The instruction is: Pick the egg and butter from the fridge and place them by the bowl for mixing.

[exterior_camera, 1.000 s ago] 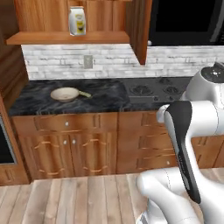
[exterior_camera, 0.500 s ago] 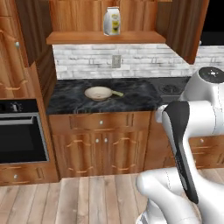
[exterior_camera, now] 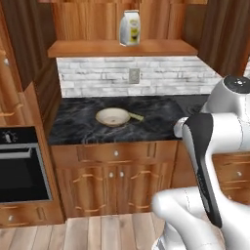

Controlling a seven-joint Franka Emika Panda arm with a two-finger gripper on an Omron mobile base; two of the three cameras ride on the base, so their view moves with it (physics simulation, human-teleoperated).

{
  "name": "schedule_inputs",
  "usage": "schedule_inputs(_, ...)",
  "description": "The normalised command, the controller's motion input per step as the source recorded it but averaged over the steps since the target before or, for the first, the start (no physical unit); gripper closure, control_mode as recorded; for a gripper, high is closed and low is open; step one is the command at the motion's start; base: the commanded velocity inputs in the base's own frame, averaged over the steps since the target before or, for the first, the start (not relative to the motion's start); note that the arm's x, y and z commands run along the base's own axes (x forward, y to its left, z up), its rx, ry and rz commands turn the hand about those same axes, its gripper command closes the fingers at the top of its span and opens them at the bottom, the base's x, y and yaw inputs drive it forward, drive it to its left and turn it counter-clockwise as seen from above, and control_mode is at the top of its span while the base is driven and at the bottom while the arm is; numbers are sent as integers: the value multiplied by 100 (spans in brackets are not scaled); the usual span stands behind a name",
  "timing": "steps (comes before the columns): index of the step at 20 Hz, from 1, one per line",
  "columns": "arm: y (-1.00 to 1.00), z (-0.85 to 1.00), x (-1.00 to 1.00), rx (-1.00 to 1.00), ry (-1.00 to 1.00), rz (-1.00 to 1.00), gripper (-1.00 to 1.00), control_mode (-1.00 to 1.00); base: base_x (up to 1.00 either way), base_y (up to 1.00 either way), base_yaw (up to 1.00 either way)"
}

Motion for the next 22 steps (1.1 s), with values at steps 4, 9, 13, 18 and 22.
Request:
schedule_inputs(4, 0, 0, 0, 0, 0, 0, 100, 100, 59, 44, 0)
schedule_inputs(9, 0, 0, 0, 0, 0, 0, 100, 100, 52, 51, -1)
schedule_inputs(13, 0, 0, 0, 0, 0, 0, 100, 100, 60, 40, -3)
schedule_inputs(18, 0, 0, 0, 0, 0, 0, 100, 100, 76, 20, -7)
schedule_inputs(22, 0, 0, 0, 0, 0, 0, 100, 100, 47, 2, -4)
